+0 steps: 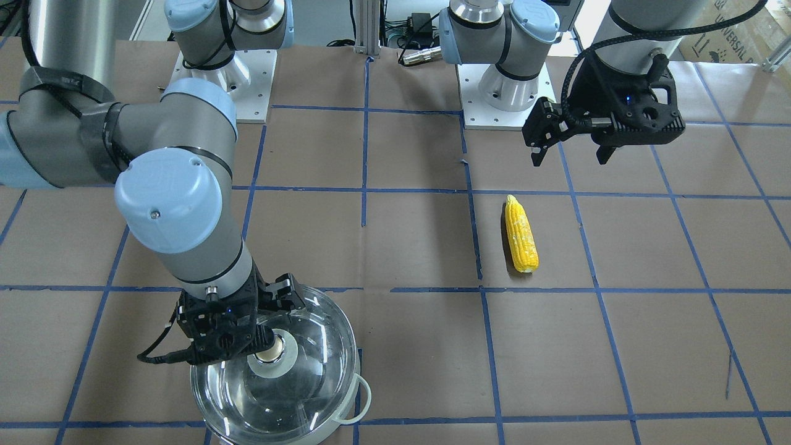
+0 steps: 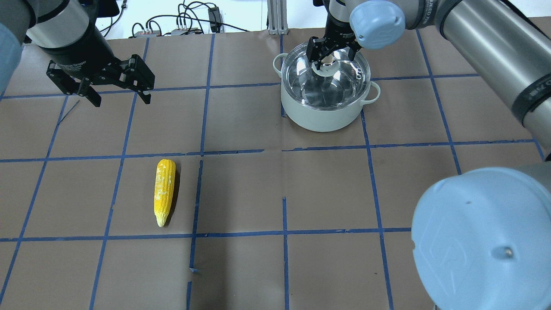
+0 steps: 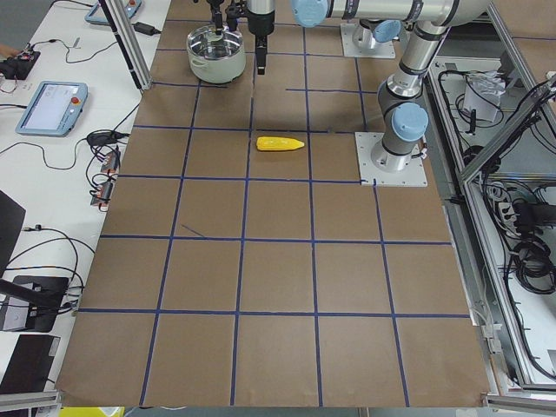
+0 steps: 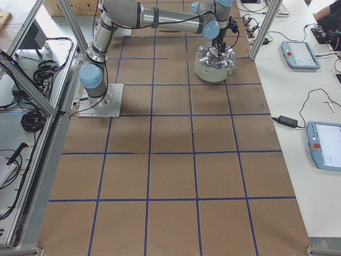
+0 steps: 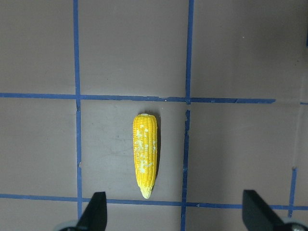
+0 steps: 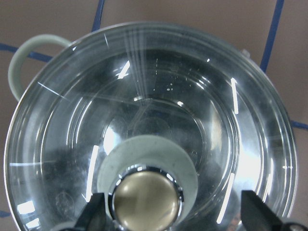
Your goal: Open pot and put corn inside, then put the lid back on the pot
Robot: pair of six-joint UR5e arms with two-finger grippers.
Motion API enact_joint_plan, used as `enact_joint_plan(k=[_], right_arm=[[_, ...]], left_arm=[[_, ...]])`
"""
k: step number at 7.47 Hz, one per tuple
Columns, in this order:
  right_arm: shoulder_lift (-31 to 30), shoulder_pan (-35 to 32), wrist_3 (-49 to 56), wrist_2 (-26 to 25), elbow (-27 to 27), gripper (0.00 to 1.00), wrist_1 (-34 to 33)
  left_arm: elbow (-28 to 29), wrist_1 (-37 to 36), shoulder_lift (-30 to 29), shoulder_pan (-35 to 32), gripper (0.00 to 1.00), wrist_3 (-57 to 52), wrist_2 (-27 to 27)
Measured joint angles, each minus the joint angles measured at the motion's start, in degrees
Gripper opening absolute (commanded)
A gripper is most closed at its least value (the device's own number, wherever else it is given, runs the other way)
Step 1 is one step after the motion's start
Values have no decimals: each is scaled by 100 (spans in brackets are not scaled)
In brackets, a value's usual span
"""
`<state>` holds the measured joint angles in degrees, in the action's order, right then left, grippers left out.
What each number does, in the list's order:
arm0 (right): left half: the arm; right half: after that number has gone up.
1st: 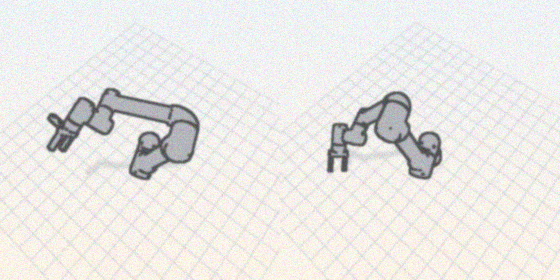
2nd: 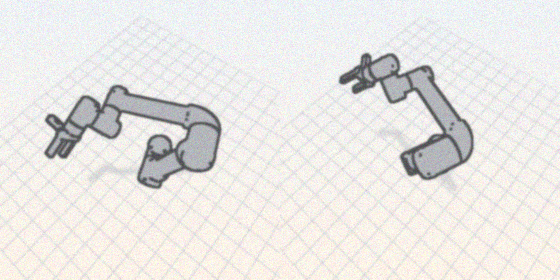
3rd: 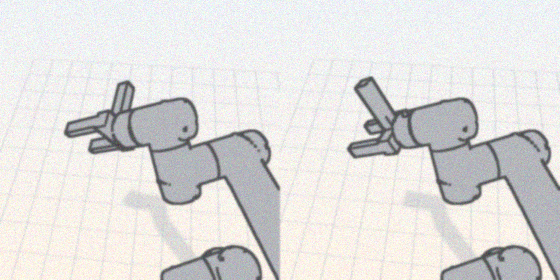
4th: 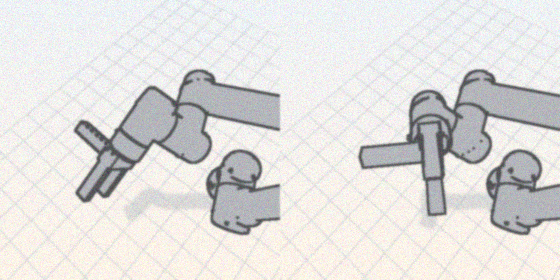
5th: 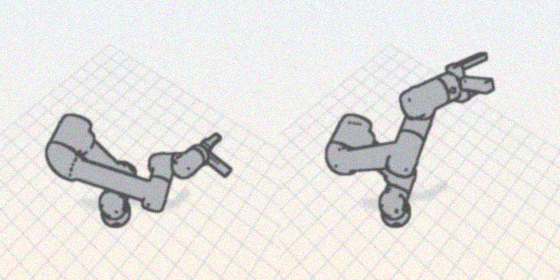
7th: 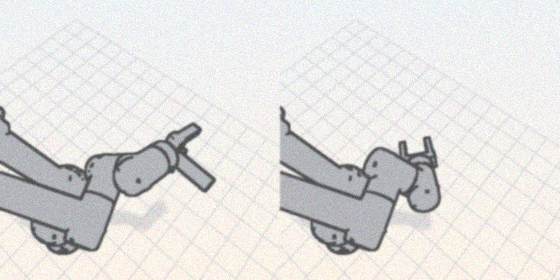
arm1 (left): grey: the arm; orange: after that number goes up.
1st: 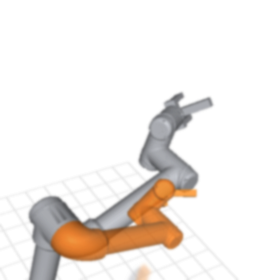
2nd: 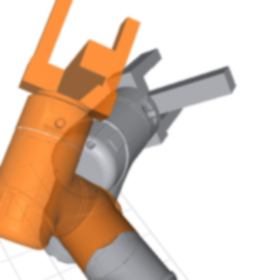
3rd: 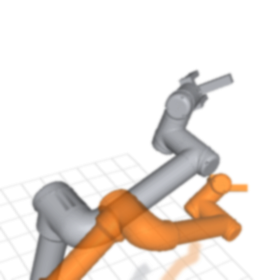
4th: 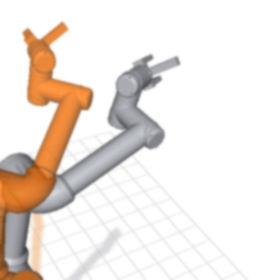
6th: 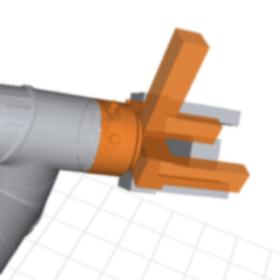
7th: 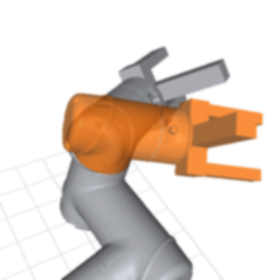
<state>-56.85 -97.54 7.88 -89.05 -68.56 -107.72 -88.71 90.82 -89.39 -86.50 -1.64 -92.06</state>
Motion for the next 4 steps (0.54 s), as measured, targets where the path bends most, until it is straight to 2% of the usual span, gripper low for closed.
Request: enact_joint_plan(k=[2, 4], right_arm=[[223, -17, 8, -8, 360, 96, 71], [269, -35, 4, -10, 418, 94, 103]], left_arm=[[39, 24, 8, -2, 100, -21, 40], [34, -3, 27, 57, 100, -47, 26]])
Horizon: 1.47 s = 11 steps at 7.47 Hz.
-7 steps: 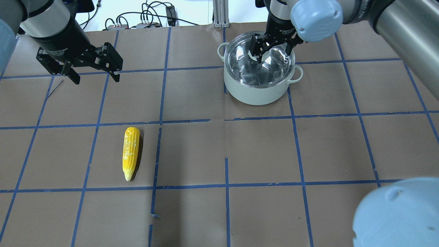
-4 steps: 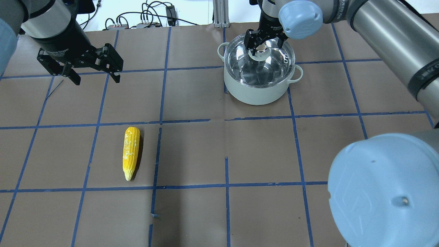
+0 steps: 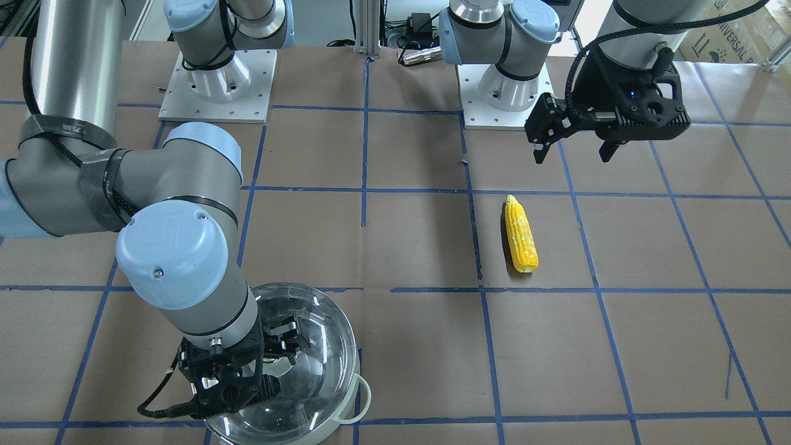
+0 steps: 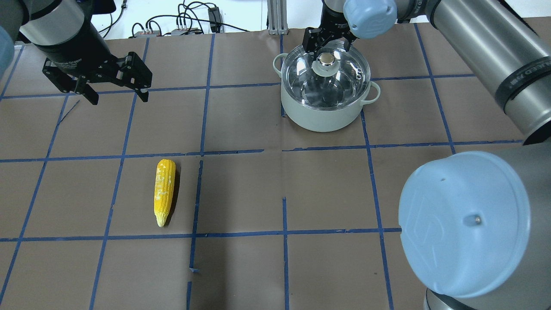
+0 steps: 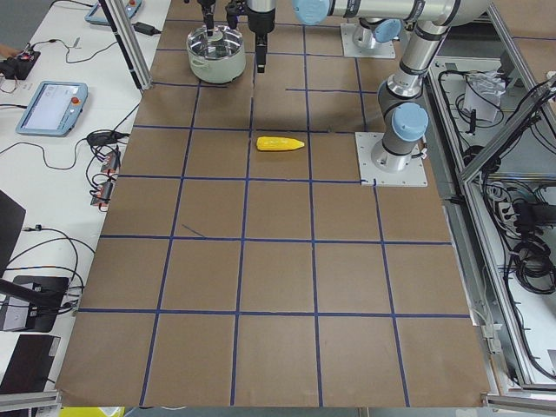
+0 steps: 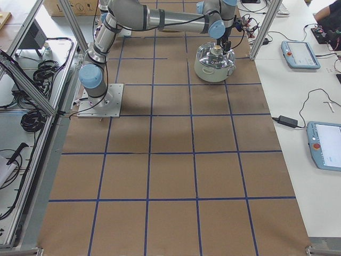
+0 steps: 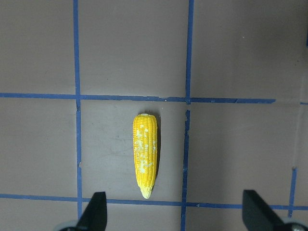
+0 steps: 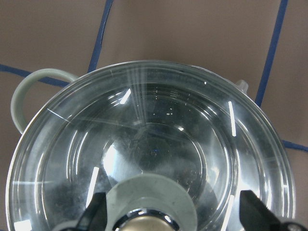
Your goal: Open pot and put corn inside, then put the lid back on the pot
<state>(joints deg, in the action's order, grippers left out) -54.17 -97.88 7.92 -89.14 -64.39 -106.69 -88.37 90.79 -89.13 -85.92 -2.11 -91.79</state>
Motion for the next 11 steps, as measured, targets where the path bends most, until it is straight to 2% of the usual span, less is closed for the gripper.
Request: enact_joint_plan(k=[3, 5, 8, 10, 11], right_arm=[[4, -33, -16, -6, -26, 92, 148], [3, -90, -25, -30, -28, 79, 222], [1, -123, -20, -57, -13, 52, 410], [-8, -125, -1, -59, 18, 42, 601], [-15, -124, 11, -59, 71, 41, 780]], left_arm=[[-55, 8, -84, 21, 100, 168, 52], [-215, -52, -73, 36, 100, 696, 48], [-632, -193, -199, 245, 100, -29, 15], [-902, -271, -454, 467, 99, -463, 18], [-1006, -333, -604, 498, 98, -671, 18]])
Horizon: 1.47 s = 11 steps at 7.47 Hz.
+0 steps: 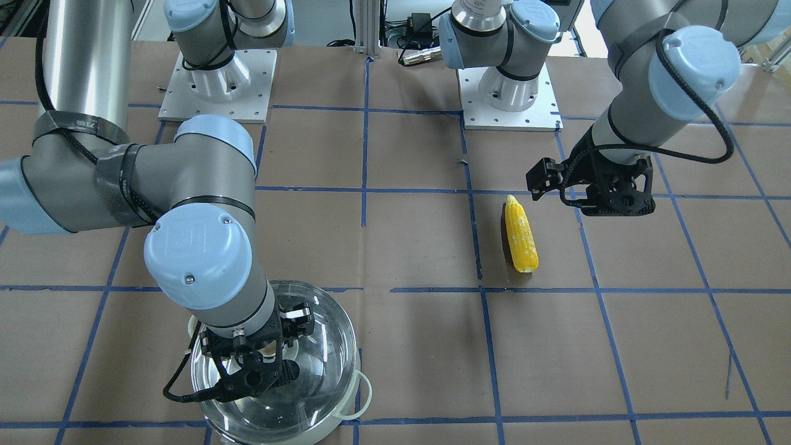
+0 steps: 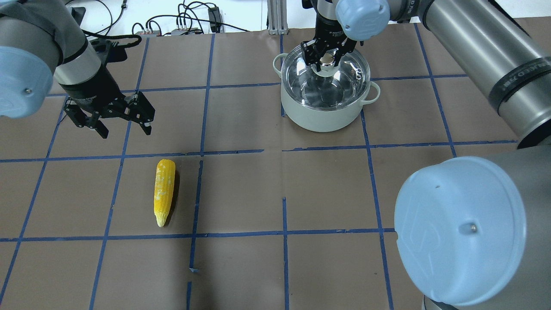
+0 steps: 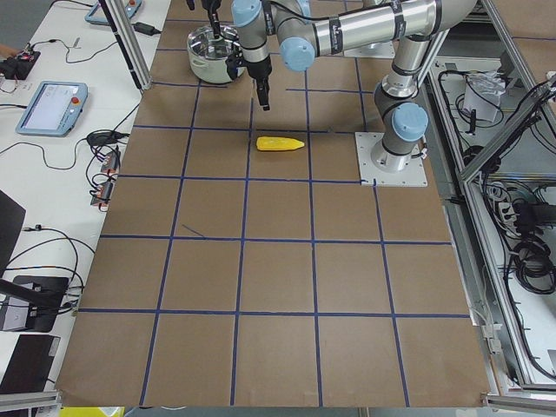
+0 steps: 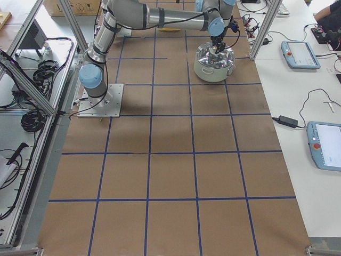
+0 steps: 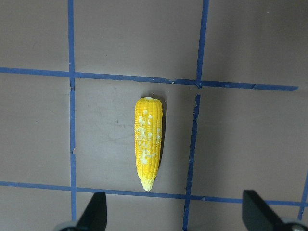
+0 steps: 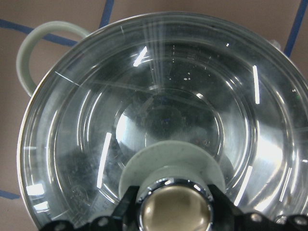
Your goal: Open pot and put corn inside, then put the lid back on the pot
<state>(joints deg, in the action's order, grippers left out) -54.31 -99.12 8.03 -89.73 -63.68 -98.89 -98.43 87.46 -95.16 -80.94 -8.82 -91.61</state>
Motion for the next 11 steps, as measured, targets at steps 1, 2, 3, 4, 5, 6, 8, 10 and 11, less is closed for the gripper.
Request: enact_joint_plan(k=[1, 2, 3, 4, 5, 6, 8, 10, 11], right_arm=[[-16, 6, 11, -1, 120, 40, 249], [-34, 17, 20, 0, 287, 40, 514], [-43, 37, 31, 0, 497, 40, 815], [-58, 64, 46, 0, 714, 39, 1146], [-111, 97, 59, 7, 860, 36, 1460], [-234, 143, 66, 18, 901, 33, 1728], [-715, 224, 75, -3, 775, 30, 2297], [-1443, 322, 132, -14, -14, 31, 2337], [-1843, 406, 200, -14, -661, 31, 1993]], left_arm=[[-136, -122, -146, 28, 98, -259, 3], [-357, -343, -247, 76, 98, -438, 12], [-695, -779, -306, 125, 98, -537, 17], [-1123, -1353, -336, 151, 98, -591, 15], [-1555, -1970, -373, 161, 98, -618, 7], [-1929, -2607, -462, 163, 98, -628, -7], [-2332, -3365, -673, 166, 33, -614, -19], [-2426, -3490, -735, 171, 26, -536, -4], [-2405, -3496, -738, 170, 26, -525, 0]])
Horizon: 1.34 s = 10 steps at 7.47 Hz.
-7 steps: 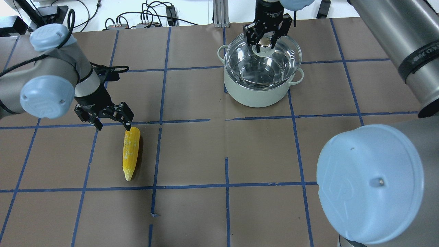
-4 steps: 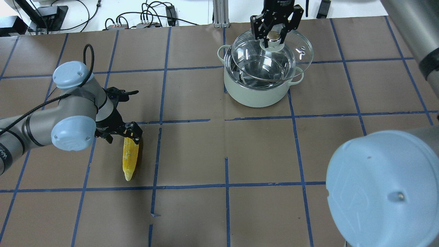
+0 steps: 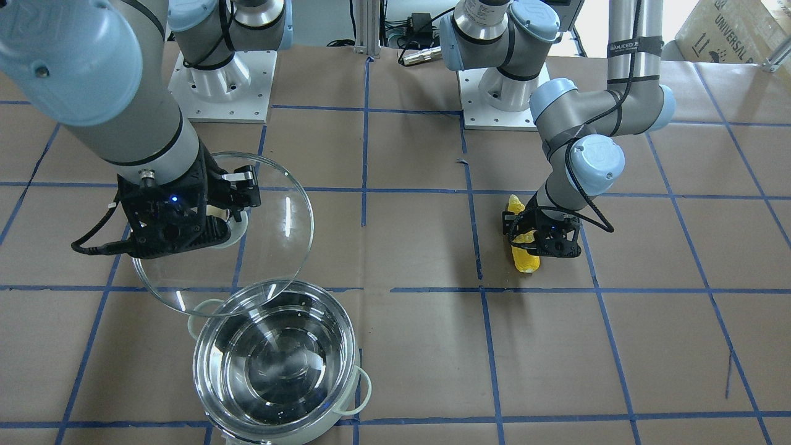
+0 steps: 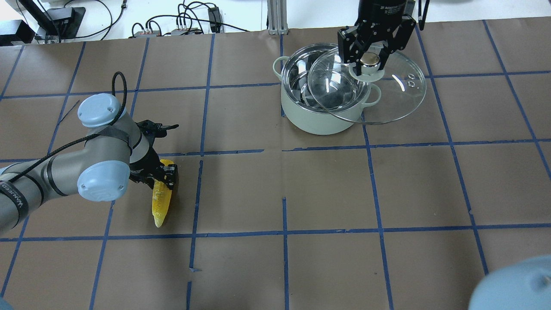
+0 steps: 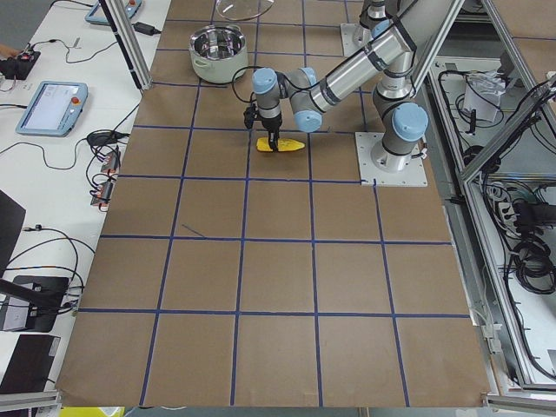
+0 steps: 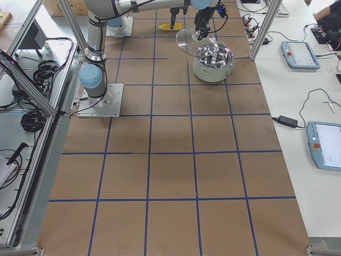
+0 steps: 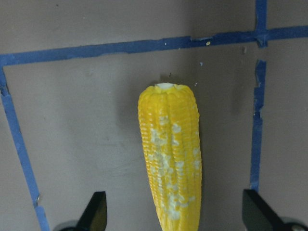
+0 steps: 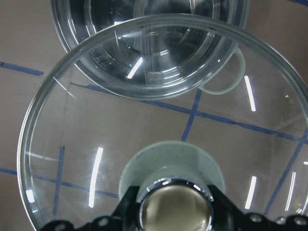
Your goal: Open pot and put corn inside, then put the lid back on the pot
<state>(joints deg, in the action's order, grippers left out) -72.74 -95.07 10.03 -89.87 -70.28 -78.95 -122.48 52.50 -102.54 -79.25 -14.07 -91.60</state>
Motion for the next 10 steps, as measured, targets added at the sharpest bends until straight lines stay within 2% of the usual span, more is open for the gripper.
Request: enact_joint_plan(k=[2, 4, 6, 8, 10], right_arm=[[-744, 132, 73, -21, -1140, 31, -691], [-1364, 355, 183, -110, -1945, 31, -975], [-1700, 647, 239, -107, -2646, 31, -1396], [-1819, 761, 360, -149, -2941, 31, -1686], [-1845, 884, 500, -167, -2986, 31, -1743]], left_arm=[[212, 135, 73, -35, 26, 33, -17], [825, 949, 156, -175, 26, 502, 131], [1524, 1710, 189, -616, 26, 1299, 441], [2193, 1914, 149, -1248, 27, 2239, 747], [2888, 1908, -66, -1910, 27, 3190, 926]])
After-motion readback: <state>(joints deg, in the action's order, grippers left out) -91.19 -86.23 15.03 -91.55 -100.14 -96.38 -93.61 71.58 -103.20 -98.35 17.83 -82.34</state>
